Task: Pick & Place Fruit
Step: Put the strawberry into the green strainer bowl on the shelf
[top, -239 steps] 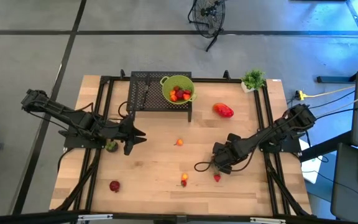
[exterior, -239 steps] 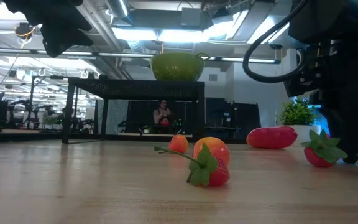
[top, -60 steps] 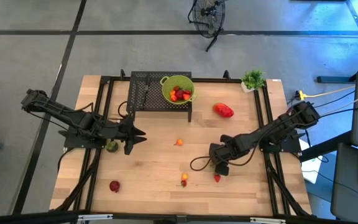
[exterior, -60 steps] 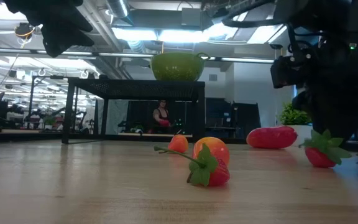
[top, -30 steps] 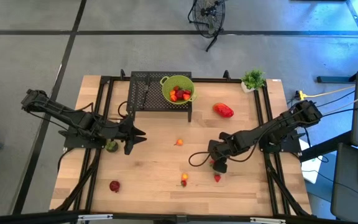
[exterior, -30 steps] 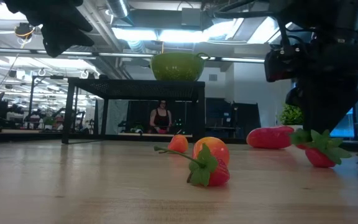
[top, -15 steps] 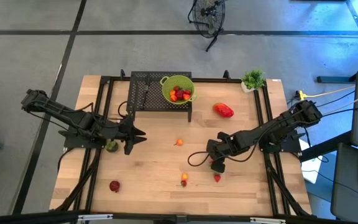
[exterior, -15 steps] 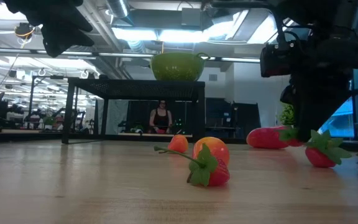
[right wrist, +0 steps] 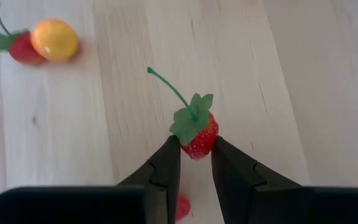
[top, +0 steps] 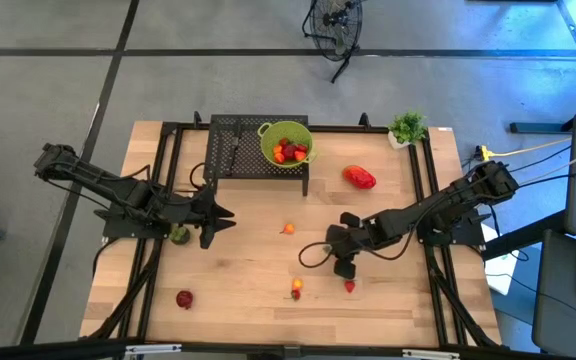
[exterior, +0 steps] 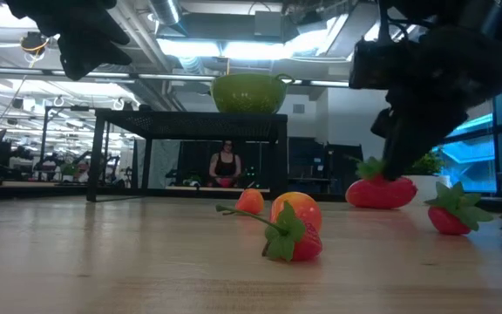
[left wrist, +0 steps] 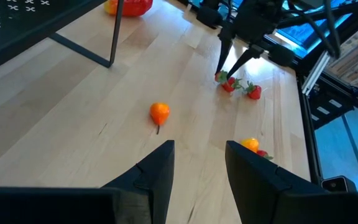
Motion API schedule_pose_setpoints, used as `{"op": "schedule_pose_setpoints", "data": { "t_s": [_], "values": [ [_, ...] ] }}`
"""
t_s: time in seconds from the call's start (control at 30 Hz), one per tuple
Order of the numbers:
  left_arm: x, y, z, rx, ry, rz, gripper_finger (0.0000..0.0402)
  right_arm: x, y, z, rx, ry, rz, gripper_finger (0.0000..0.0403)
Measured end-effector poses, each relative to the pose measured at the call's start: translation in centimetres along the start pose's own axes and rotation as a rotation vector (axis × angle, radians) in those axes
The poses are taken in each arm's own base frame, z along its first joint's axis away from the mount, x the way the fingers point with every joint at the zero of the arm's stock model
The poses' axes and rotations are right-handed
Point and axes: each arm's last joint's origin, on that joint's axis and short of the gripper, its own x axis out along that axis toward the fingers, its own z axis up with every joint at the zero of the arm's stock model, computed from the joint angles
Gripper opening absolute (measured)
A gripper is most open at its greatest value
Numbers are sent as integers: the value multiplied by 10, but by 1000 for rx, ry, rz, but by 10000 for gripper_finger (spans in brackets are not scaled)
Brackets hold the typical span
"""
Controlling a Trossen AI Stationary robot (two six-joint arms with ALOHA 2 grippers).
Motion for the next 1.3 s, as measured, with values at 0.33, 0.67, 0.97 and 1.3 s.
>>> {"op": "schedule_pose_setpoints", "data": {
  "t_s": [0.33, 0.67, 0.97, 1.3],
  "values": [
    [0, 0, -1, 2, 17, -12, 139, 0, -5, 16, -1, -126, 17, 73],
    [0, 2, -3, 13, 40, 7, 139, 1, -10, 16, 13, -103, 1, 34],
    [0, 2, -3, 11, 46, 0, 139, 1, -5, 12, -56, -73, 38, 4],
    [0, 1, -3, -24, 48, -7, 139, -12, -1, 34, -303, -111, 37, 55]
  ]
}}
